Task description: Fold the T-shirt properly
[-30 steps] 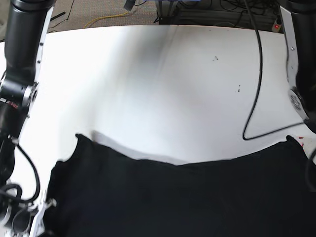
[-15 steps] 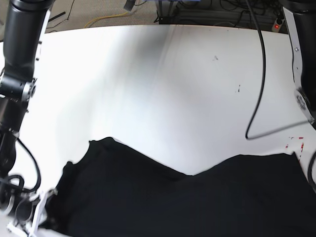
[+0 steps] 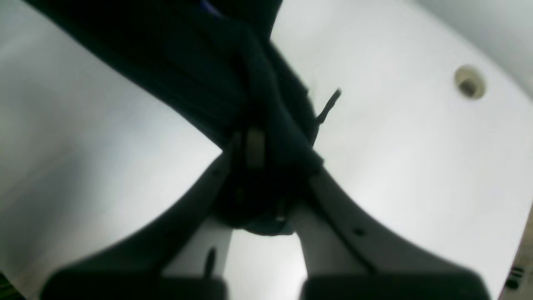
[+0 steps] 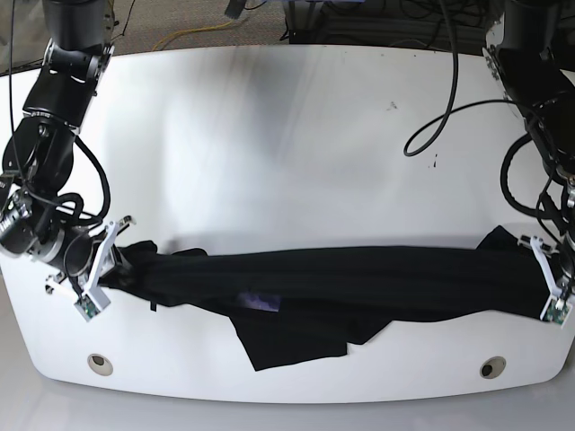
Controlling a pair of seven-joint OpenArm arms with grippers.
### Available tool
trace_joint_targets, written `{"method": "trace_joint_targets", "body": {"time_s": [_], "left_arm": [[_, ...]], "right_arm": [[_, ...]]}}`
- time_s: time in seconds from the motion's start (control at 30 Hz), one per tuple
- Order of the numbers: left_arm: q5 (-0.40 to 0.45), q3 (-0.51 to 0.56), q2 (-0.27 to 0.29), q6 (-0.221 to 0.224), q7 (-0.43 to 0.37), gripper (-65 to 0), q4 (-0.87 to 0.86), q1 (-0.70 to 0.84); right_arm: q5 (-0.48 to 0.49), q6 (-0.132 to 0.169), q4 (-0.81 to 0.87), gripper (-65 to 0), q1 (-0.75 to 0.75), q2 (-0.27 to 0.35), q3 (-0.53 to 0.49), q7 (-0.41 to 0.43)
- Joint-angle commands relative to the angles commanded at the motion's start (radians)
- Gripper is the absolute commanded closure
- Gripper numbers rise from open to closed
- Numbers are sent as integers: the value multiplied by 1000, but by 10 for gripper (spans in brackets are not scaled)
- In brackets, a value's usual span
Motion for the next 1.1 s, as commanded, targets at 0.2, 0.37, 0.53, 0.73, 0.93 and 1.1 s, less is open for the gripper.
{"method": "trace_joint_targets", "body": {"time_s": [0.2,0.37,0.53,0.73,0.93,1.1], "left_arm": [[2,-46,25,0,-3,0,0,198],[2,-49,28,0,-3,0,0,373],[2,-129,63,0,-29,0,-2,542],[3,-235,84,0,-195,0,-29,709],[3,-293,127,0,-287,0,-100,786],[3,-362,133,0,-290,0,-198,784]], "right_arm": [[0,0,71,0,-164,-26,46,0],[26,0,74,0,-301,-37,81,5],[34,0,74,0,-422,-87,172,5],[28,0,72,0,-531,-123,189,5],[26,0,72,0,-594,-152,230,5],[26,0,72,0,-637,-155,238,5]]}}
